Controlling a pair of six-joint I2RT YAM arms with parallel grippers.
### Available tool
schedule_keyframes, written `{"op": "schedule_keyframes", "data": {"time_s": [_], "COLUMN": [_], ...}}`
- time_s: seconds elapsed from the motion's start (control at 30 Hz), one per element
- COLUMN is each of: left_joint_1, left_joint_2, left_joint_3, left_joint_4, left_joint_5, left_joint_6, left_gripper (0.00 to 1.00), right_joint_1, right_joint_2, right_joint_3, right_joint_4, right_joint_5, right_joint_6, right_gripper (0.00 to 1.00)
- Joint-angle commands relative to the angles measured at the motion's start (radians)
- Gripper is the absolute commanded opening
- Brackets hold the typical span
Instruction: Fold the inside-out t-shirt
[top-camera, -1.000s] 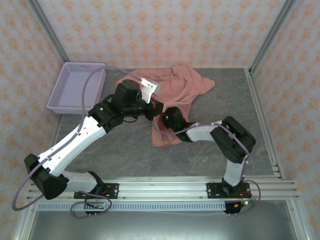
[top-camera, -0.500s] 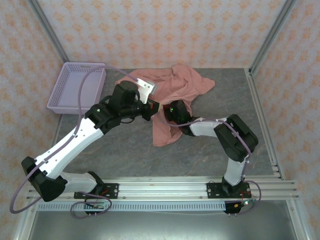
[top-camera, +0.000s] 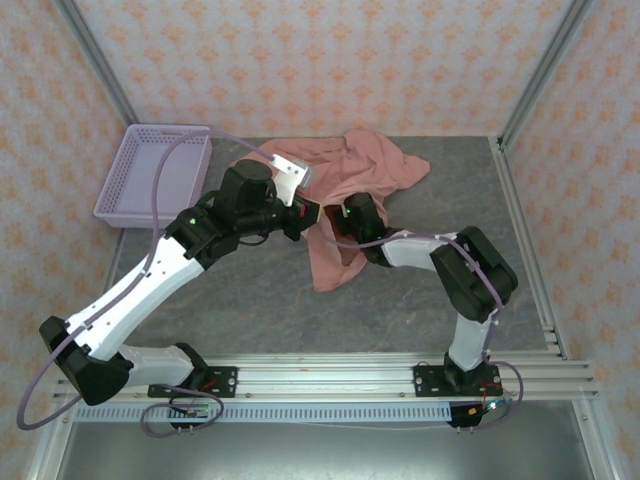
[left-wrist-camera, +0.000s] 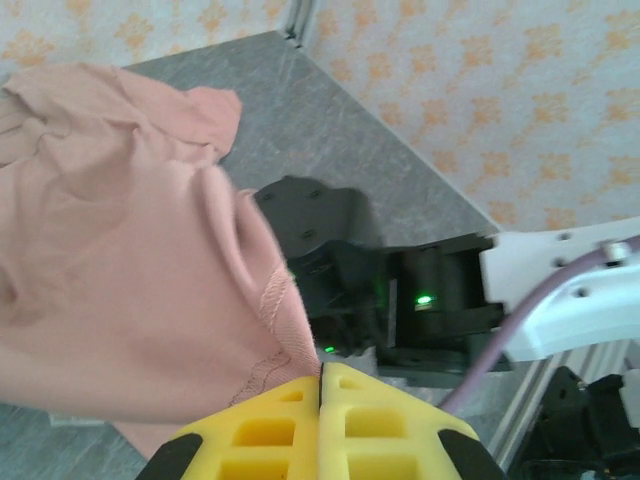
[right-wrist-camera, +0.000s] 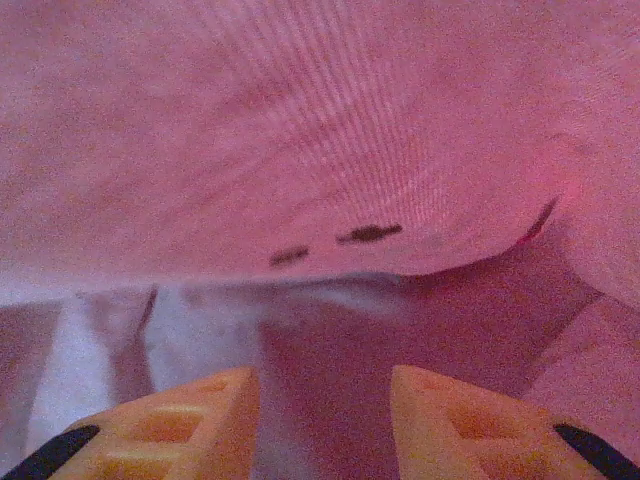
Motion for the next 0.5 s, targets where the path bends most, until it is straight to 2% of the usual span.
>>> {"op": "schedule_keyframes", "data": {"time_s": [0.0, 0.33, 0.4, 0.47], "left_joint_1": [-0.011, -0.014, -0.014, -0.016], "left_joint_2": [-0.037, -0.048, -0.052, -0.05], "left_joint_3": [0.065, 0.108, 0.107, 0.082], "left_joint_4": [0.066, 0.042, 0.024, -0.014], "left_joint_5": [0.079, 0.036, -0.002, -0.108], "left_joint_6": [-0.007, 0.004, 0.016, 0.045], "left_gripper": [0.0, 0.0, 0.0, 0.0], "right_joint_1": [0.01, -0.007, -0.011, -0.012], "right_joint_2": [0.056, 0.105, 0.1, 0.084], "right_joint_3": [0.063, 0.128, 0.122, 0.108], "right_joint_4": [-0.042, -0.072, -0.071, -0.065], "right_joint_5": [0.065, 0.05, 0.044, 0.013], "right_joint_6": [-0.06, -0.044, -0.044, -0.034], "right_gripper": [0.4, 0.4, 0.39, 0.38]}}
